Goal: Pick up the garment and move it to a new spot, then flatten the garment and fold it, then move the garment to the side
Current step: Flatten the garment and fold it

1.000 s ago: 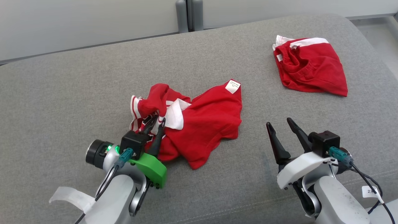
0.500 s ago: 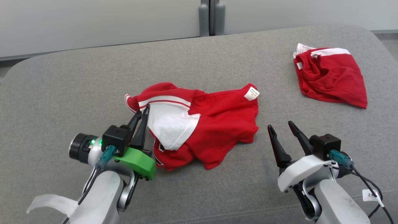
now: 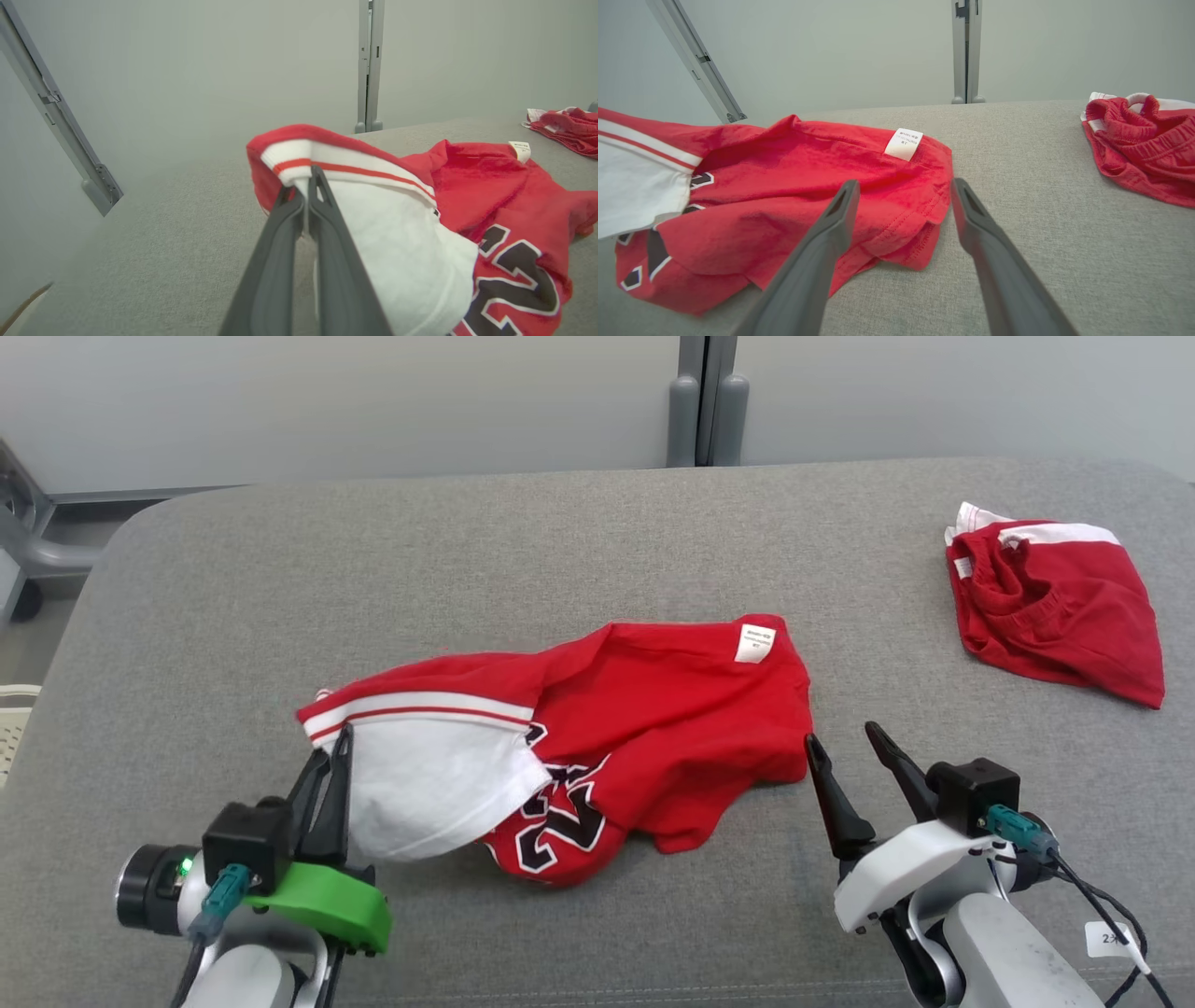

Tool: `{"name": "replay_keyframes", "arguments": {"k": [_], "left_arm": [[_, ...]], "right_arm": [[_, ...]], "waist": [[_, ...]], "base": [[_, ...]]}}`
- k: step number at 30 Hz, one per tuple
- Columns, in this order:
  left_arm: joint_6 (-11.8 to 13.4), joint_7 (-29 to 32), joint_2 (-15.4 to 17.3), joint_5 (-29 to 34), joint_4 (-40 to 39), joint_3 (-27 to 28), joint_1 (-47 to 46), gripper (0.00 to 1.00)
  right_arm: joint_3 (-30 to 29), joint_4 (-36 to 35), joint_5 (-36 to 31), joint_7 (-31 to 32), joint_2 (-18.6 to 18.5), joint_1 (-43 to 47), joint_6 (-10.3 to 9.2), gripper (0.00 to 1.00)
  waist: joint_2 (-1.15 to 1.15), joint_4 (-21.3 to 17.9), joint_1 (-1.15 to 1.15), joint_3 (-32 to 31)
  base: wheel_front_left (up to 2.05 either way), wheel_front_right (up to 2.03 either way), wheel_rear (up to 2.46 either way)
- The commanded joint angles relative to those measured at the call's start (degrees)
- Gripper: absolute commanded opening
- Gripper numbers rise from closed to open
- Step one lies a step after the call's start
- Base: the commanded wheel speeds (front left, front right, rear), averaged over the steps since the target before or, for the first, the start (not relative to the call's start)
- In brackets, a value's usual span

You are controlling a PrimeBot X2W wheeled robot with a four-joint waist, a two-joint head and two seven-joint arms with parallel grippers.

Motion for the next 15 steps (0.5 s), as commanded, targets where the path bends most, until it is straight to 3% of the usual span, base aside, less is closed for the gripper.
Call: {"name": "replay_keyframes", "arguments": {"k": [1,7,15], "left_arm": [[0.47,-0.08,0.24,-0.7,-0.56,0.64,1.13,0.0],[1.43,-0.17,1.15,-3.39,-0.14,2.89,4.92,0.0],[0.26,-0.81,-0.03,-5.01,3.28,3.43,6.24,0.0]], "right_arm": [[0.06,0.13,-0.18,-0.23,-0.2,0.31,-0.04,1.0],[0.62,0.49,0.37,-0.22,-0.72,-0.1,-0.05,1.0],[1.15,1.0,0.84,-0.17,-1.22,-0.73,-0.04,1.0]], "waist": [[0.0,0.31,0.0,-0.05],[0.0,0.42,0.0,0.07],[0.0,-0.03,0.0,0.33]], "base": [[0.0,0.0,0.0],[0.0,0.0,0.0],[0.0,0.0,0.0]]}}
